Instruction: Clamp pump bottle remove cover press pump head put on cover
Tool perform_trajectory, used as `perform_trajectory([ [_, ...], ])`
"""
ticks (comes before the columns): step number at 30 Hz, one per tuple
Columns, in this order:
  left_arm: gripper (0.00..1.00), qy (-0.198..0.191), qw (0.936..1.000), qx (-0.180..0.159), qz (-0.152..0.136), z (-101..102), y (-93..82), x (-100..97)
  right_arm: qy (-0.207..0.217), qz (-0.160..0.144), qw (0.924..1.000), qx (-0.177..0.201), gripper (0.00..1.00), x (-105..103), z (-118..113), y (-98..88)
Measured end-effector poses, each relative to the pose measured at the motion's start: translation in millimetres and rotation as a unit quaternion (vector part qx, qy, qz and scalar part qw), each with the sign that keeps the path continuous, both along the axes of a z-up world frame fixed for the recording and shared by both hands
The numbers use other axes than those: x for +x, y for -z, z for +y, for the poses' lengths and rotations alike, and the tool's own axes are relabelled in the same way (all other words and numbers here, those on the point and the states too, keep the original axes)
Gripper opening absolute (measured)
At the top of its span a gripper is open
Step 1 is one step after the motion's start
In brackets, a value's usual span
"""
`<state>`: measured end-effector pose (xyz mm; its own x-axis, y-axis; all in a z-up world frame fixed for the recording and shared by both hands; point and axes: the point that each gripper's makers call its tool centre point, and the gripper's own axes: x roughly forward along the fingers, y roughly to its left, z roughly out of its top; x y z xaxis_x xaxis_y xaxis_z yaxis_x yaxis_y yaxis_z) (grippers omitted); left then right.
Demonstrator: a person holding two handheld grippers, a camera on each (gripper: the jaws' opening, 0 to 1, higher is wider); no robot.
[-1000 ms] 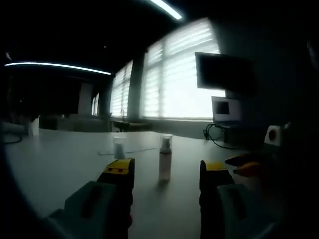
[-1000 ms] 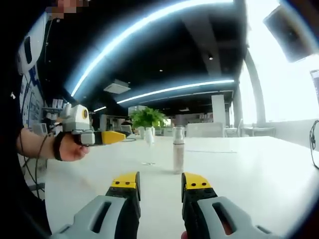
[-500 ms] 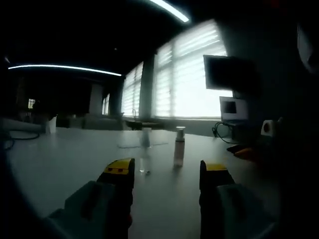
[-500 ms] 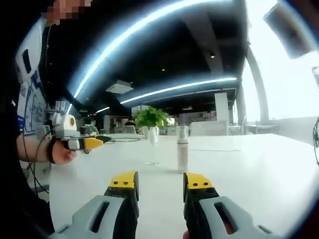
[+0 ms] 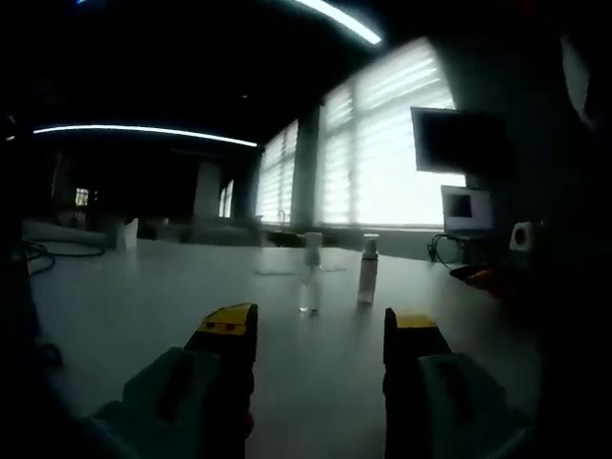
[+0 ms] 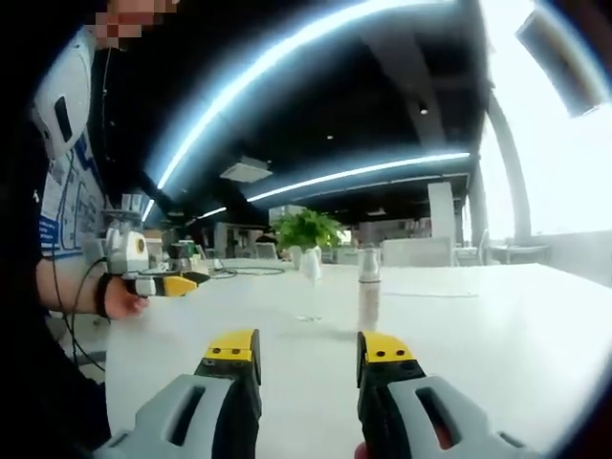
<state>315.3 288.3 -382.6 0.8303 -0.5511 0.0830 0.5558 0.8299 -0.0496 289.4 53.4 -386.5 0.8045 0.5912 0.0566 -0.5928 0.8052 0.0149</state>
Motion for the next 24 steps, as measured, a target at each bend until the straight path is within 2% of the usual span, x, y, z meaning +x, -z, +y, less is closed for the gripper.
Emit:
perform_trajectory([
  [3,0.44,0.007,0.9995,0.028,-0.011,-4,1.7,-5.2,-0.001,-0.001,0.9999,-0.015,0.34,1,0,4.6],
  [7,0.44,-0.013,0.9999,0.003,-0.001,1,0.9,-0.1,0.001,-0.002,1.0000,-0.005,0.34,1,-3,2.4],
  [11,0.44,-0.014,0.9999,0.010,0.000,0,3.1,-1.3,0.000,-0.002,1.0000,-0.003,0.34,1,-3,2.2],
  [13,0.44,-0.028,0.9992,0.029,-0.003,4,5.9,-1.5,0.001,-0.001,1.0000,-0.004,0.34,1,-4,2.6],
  [16,0.44,-0.046,0.9989,-0.001,0.004,14,3.0,3.2,0.007,-0.001,1.0000,-0.005,0.34,3,-6,3.0],
  [19,0.44,-0.035,0.9990,-0.021,0.017,17,4.3,4.9,0.026,-0.001,0.9996,-0.005,0.34,5,-12,2.8],
  [21,0.44,-0.021,0.9996,-0.011,0.018,12,6.6,3.0,0.039,-0.004,0.9992,0.000,0.34,7,-15,0.9],
  [24,0.44,-0.020,0.9998,0.002,0.007,8,5.0,-0.1,0.042,-0.013,0.9989,0.015,0.34,6,-20,-4.7],
])
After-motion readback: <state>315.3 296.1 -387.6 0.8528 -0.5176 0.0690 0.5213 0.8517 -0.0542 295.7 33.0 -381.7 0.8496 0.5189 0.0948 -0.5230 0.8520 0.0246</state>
